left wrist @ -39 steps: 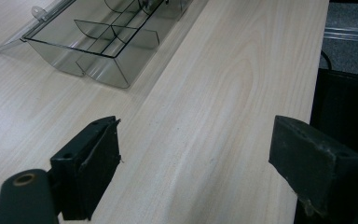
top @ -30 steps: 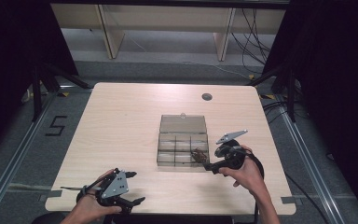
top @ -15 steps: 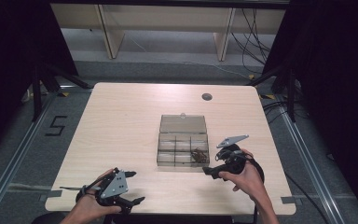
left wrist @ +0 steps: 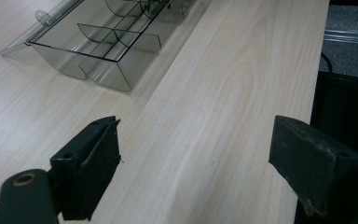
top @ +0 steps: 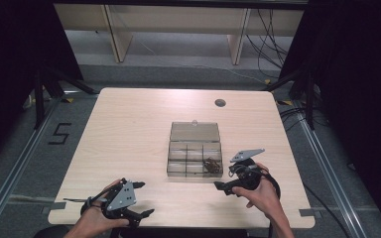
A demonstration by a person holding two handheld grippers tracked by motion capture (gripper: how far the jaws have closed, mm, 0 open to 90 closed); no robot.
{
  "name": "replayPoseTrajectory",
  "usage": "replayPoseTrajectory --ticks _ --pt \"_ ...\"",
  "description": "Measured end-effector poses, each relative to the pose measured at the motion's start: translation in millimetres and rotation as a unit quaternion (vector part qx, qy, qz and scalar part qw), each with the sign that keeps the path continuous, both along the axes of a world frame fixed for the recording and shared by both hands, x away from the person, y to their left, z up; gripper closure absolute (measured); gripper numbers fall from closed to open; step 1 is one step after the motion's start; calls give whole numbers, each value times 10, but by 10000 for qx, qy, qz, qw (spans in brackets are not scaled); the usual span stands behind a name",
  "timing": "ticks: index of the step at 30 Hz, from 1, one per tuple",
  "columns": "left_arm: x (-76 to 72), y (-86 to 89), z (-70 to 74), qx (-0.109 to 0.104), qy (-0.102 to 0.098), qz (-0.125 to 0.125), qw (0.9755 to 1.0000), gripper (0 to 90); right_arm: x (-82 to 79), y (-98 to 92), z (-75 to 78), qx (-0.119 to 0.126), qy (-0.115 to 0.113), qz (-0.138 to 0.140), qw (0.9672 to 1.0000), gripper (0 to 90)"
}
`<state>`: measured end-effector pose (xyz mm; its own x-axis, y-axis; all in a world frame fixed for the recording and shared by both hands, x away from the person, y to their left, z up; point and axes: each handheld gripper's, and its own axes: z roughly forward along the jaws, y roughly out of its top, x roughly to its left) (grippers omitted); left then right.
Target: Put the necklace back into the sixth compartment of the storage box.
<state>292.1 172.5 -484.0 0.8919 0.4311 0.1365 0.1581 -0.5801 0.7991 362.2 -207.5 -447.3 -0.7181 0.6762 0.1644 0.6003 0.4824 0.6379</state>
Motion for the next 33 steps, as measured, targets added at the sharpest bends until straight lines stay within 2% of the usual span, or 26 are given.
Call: replayPoseTrajectory --ticks 1,2,4,7,8,9,11,12,13,14,15,16,18,19,20,21,22,23,25,26,27,29,30,31,33 --pt "0 0 -1 -3 1 3 10000 156 -13 1 11 -78 71 -44 9999 163" --pt "0 -1 -1 0 2 0 10000 156 -14 -3 10 -77 41 17 10000 163" --pt "-1 -3 -3 4 7 -7 10000 156 -15 1 -11 -16 -138 -1 9999 163" --pt "10 14 6 171 -38 -52 9998 156 -33 -10 -4 -72 -43 -6 10000 163" --pt "11 13 7 161 -35 -49 9999 156 -40 -10 -6 -97 -55 -19 9999 163" --pt "3 0 -3 37 -4 -7 10000 156 -48 2 -24 -24 -99 -69 9999 163" --pt "3 1 0 46 -14 -9 10000 156 -61 -3 -17 -101 -70 -17 9999 163" --pt "2 0 -1 50 -11 -18 10000 156 -70 10 -37 -23 -110 -86 9999 163" --pt "2 -1 -3 47 -10 -14 10000 156 -73 -1 -31 -134 -76 -23 9999 163" --pt "3 -1 -3 50 -6 -18 10000 156 -86 7 -25 -83 -33 -46 9999 163" --pt "3 -3 -5 51 2 -22 10000 156 -81 8 -36 -88 -113 -11 9999 163" --pt "4 -3 -6 55 6 -31 10000 156 -86 27 -42 10 -110 -50 9999 164" --pt "1 -2 -5 63 -3 -29 10000 156 -102 35 -18 -28 -49 -29 10000 163" --pt "2 -2 -4 55 1 -29 10000 157 -93 38 -44 -22 -219 27 9998 163" --pt "-4 -6 -4 -11 3 -6 10000 156 -106 41 -25 12 -62 -11 10000 163" --pt "1 2 4 64 -25 -31 10000 156 -109 33 -23 -44 -73 -58 9999 163" --pt "7 4 9 96 -77 -80 9999 156 -125 45 -40 36 -41 -151 9999 164" --pt "2 3 5 73 -41 -49 10000 156 -117 30 -47 37 -128 -29 9999 163" --pt "10 4 9 116 -84 -104 9998 156 -127 15 -55 0 -157 -23 9999 163" --pt "-1 1 3 85 3 -46 10000 156 -137 8 -64 -35 -143 -82 9999 163" --pt "-1 0 3 71 -3 -50 10000 156 -143 12 -77 125 -148 -63 9998 164" --pt "1 1 2 75 -11 -55 10000 156 -162 6 -66 40 -89 -158 9998 163" --pt "0 1 0 62 -7 -32 10000 156 -167 -6 -73 65 -168 -47 9998 163" --pt "1 1 -1 67 -11 -32 10000 156 -175 3 -89 124 -217 -101 9996 163" --pt "0 0 -1 68 -3 -34 10000 156 -193 2 -78 99 -134 -112 9998 163"
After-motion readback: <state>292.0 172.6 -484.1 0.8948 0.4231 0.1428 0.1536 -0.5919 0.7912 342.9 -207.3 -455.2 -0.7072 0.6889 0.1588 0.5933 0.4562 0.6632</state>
